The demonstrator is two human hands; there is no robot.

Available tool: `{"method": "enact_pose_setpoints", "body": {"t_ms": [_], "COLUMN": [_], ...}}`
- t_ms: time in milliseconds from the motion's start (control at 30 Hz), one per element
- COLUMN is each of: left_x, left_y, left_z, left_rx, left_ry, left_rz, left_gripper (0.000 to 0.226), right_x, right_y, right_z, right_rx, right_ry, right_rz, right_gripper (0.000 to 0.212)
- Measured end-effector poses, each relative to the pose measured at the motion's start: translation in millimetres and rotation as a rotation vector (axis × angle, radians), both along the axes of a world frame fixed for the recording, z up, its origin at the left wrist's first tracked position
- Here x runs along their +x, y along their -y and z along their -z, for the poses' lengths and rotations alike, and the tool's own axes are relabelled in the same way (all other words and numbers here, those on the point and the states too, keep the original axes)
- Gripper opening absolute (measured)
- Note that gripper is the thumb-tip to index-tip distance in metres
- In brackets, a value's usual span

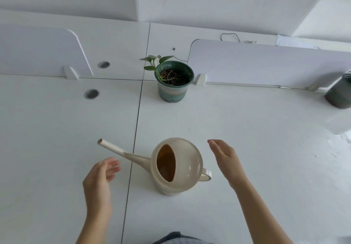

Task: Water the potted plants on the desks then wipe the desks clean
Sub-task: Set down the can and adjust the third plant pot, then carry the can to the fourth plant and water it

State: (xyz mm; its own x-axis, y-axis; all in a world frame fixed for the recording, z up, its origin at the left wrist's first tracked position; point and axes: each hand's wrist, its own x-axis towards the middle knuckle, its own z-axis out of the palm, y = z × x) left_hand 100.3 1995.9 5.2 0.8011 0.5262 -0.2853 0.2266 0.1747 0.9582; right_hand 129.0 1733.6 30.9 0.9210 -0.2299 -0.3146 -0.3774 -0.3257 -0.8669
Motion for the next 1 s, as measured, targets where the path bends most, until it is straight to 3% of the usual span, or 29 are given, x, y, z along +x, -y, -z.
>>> {"method": "enact_pose_setpoints", "body": {"t_ms": [200, 300, 367, 467, 733, 867, 1000], "left_x": [7.3, 19.7, 26.9, 32.5, 22.1, 7.0, -10.7], "left_y": [-0.5, 6.2, 13.7, 23.3, 17.8, 16.1, 19.3], "left_z": [22.6, 24.2, 22.9, 20.1, 21.8, 21.8, 20.3], "left_rx": [-0.081, -0.117, -0.154, -0.2, -0.217, -0.2, -0.202], "left_ry": [-0.119, -0.106, -0.072, -0.046, -0.047, -0.054, -0.043], "left_rz": [0.08, 0.085, 0.064, 0.013, 0.002, -0.002, -0.06], "left_gripper": [0.024, 0.032, 0.023, 0.013, 0.015, 0.019, 0.019], "right_x": [-28.8, -37.3, -41.1, -42.7, -30.5, -24.3, -17.6], "right_y": [-13.8, -23.5, -25.9, -23.5, -16.4, -10.4, -3.4], "right_z": [16.5, 21.2, 22.4, 28.4, 46.6, 57.6, 58.2], "right_rx": [0.005, -0.006, -0.066, -0.106, 0.071, 0.177, 0.205], "right_ry": [-0.041, -0.025, -0.014, -0.044, -0.151, -0.125, -0.143], "right_rz": [0.002, 0.0, -0.037, -0.085, -0.011, -0.007, -0.113], "right_gripper": [0.022, 0.02, 0.019, 0.041, 0.075, 0.066, 0.083]}}
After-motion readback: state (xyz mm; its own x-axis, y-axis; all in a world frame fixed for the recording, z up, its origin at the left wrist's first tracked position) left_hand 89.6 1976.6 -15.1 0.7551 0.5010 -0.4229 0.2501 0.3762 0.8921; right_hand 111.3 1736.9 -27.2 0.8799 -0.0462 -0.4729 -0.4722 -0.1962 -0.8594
